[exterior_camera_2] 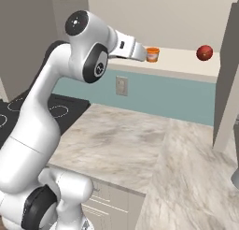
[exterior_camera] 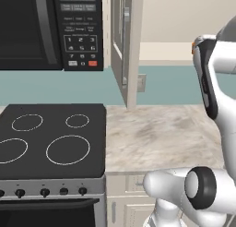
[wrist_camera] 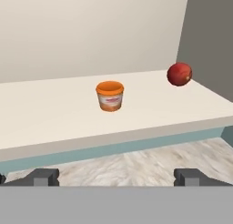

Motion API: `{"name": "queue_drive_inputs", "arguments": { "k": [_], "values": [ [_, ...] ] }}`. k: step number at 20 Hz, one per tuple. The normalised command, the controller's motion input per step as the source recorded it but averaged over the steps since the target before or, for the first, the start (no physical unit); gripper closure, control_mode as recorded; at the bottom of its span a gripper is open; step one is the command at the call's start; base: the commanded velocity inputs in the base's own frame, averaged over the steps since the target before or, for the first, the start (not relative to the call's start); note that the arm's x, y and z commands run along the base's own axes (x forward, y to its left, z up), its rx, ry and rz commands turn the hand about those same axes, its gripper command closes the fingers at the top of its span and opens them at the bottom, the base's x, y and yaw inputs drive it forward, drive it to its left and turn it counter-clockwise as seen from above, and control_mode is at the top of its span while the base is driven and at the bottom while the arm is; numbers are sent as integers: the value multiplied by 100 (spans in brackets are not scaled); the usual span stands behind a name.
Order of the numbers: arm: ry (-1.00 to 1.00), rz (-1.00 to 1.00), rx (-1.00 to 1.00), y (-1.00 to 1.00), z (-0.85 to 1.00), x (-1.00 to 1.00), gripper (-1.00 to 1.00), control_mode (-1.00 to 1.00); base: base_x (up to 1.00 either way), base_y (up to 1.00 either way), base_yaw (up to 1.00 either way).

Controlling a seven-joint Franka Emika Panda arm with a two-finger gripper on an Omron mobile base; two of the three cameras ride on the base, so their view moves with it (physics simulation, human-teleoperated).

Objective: Pick the avocado and bread from the counter and place them on the plate. Then pick the jam from the cabinet and place it next to the plate. Lastly close the cabinet door.

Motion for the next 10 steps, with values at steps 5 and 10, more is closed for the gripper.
{"name": "queue_drive_inputs", "arguments": {
  "k": [5,10],
  "values": [
    [1,0,0,0,0,18,-100,-100,0,0,0],
    [4,0,0,-5,-2,19,-100,-100,0,0,0]
  ]
}}
